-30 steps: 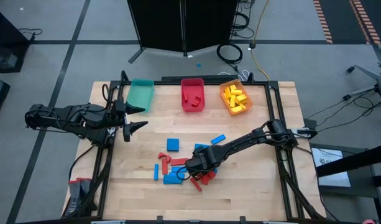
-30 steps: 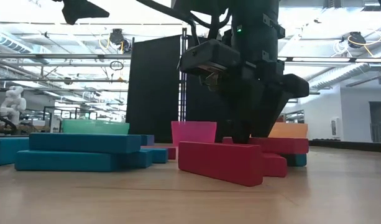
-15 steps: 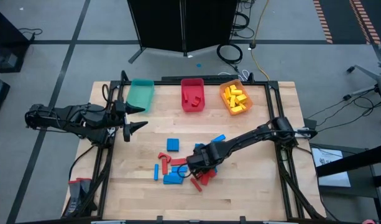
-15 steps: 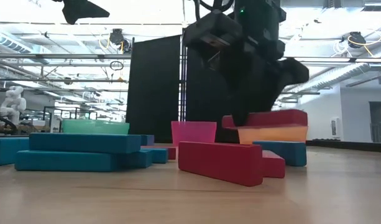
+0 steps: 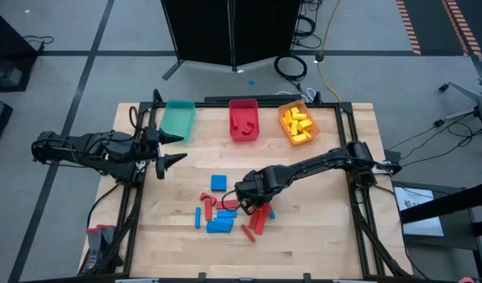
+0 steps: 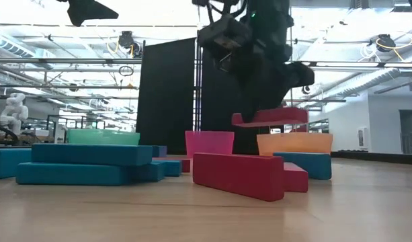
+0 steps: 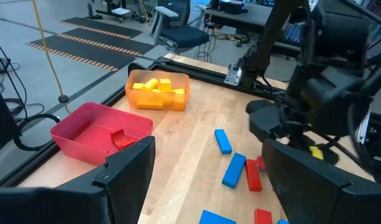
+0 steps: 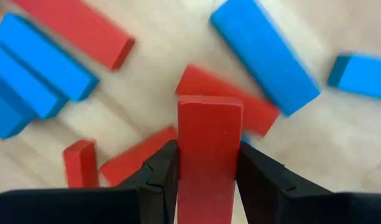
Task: Sort blocks
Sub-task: Put the red block into the red bin
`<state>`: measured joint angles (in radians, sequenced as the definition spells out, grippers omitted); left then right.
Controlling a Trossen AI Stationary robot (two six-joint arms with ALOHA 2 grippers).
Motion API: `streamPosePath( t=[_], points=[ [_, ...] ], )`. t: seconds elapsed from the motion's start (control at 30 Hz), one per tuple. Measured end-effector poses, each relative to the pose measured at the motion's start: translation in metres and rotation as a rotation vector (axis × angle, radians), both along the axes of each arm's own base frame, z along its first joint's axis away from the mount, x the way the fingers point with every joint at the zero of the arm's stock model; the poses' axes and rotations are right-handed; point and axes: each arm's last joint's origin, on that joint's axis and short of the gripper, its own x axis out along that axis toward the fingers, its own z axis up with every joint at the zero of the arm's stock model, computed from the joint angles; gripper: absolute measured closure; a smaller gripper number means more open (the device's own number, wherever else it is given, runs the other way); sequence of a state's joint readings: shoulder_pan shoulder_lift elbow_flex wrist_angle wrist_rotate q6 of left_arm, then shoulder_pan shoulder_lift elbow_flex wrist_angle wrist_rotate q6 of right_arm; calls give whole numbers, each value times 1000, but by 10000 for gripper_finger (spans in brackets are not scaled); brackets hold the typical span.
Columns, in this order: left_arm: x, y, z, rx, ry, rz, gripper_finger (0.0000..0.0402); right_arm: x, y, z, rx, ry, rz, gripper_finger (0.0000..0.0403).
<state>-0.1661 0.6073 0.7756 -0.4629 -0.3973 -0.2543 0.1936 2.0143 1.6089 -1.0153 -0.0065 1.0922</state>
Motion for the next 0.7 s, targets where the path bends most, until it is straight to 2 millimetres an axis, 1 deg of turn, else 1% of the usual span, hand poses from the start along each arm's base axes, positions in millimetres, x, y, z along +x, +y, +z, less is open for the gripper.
streamPosePath(
  t=[0.4,0.7],
  points=[
    [0,0,0,-2,-1,1,100,7,-58,0,-35,-6,35,287],
    [0,0,0,-3,-1,1,100,7,-109,0,-64,-13,38,287]
  ],
)
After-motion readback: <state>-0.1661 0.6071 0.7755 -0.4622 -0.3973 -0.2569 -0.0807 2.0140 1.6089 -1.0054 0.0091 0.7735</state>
